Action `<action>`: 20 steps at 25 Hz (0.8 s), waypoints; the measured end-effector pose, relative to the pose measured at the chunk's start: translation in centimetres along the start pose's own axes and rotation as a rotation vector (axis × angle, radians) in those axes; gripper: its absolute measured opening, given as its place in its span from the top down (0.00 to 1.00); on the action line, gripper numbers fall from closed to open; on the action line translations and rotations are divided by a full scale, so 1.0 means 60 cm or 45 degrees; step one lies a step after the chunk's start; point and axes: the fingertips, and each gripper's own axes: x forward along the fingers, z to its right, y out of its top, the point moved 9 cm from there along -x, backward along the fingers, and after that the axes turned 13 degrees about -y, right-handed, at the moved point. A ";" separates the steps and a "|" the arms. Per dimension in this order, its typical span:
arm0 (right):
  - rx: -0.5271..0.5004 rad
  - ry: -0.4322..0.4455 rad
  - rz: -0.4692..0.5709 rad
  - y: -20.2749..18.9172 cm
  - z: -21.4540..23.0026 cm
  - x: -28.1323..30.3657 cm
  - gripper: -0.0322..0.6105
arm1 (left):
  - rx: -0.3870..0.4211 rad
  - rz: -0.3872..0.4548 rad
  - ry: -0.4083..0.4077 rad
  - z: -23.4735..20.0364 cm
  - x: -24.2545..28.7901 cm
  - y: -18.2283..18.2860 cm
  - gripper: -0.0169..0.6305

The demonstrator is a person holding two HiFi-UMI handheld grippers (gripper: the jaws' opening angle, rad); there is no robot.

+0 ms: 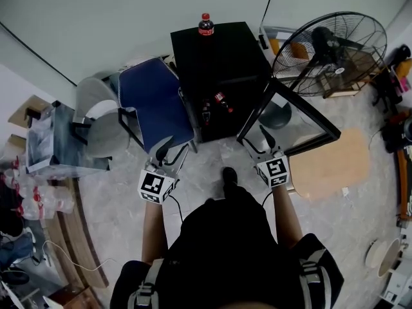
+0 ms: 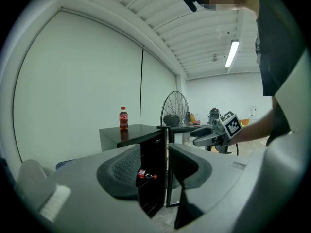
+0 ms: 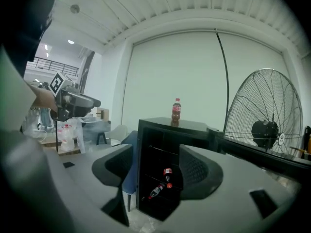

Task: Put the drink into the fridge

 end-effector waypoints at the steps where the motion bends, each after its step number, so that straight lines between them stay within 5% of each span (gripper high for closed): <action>1: -0.003 0.009 0.002 0.004 0.002 0.008 0.48 | -0.002 0.002 0.008 -0.005 0.003 0.002 0.70; 20: -0.045 0.190 0.062 0.042 0.072 0.142 0.48 | -0.064 -0.055 0.185 -0.037 0.064 0.022 0.70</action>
